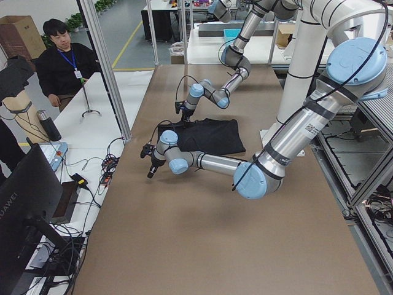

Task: Fold clothes

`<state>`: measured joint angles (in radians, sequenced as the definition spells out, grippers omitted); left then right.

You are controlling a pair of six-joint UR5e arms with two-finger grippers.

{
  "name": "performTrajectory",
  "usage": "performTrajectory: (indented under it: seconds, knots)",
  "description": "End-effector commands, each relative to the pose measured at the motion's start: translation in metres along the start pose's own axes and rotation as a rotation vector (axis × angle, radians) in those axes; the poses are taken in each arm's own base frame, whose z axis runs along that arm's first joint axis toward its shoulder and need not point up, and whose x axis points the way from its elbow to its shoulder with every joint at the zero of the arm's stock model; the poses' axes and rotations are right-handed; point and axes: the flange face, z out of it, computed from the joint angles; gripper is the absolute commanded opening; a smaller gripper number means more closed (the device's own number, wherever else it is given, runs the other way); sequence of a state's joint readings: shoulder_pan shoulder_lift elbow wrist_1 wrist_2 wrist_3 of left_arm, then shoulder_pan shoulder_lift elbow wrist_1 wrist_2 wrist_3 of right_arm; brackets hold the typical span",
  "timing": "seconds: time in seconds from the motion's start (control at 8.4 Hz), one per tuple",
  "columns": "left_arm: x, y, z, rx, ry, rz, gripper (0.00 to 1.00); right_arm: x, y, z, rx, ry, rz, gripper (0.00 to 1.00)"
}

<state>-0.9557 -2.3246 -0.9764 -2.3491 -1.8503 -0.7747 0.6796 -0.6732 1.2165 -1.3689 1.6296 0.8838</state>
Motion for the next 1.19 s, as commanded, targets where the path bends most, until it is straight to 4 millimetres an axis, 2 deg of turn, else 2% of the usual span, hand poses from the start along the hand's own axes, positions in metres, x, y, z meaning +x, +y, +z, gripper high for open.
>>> performTrajectory:
  seconds: [0.0, 0.24, 0.36, 0.48, 0.6, 0.71, 0.83, 1.07]
  knots:
    - [0.000, 0.000, 0.000, 0.001, 0.001, -0.010, 0.69, 0.011, -0.001, 0.021, -0.016, 0.035, -0.002, 0.94]
    - [-0.001, 0.000, 0.001, -0.001, -0.002, -0.010, 0.69, 0.041, 0.002, 0.044, -0.040, 0.083, -0.012, 0.93]
    - [-0.001, 0.000, 0.001, -0.001, -0.002, -0.010, 0.69, 0.059, -0.011, 0.042, -0.032, 0.095, -0.021, 0.93]
    - [0.006, 0.004, 0.003, -0.006, 0.004, -0.004, 0.69, 0.084, -0.025, 0.041, -0.025, 0.115, -0.046, 0.94]
    - [0.007, 0.006, 0.004, -0.008, 0.005, -0.002, 0.69, 0.117, -0.014, 0.060, -0.049, 0.147, -0.069, 0.94]
    - [0.012, 0.002, 0.001, -0.003, 0.012, -0.006, 0.71, 0.142, -0.028, 0.055, -0.045, 0.153, -0.095, 0.94]
    - [0.023, -0.004, -0.005, -0.001, 0.030, -0.015, 0.71, 0.156, -0.037, 0.051, -0.043, 0.156, -0.104, 0.94]
    - [0.041, -0.015, -0.020, -0.008, 0.074, -0.134, 0.73, 0.155, -0.036, 0.029, -0.024, 0.118, -0.105, 0.94]
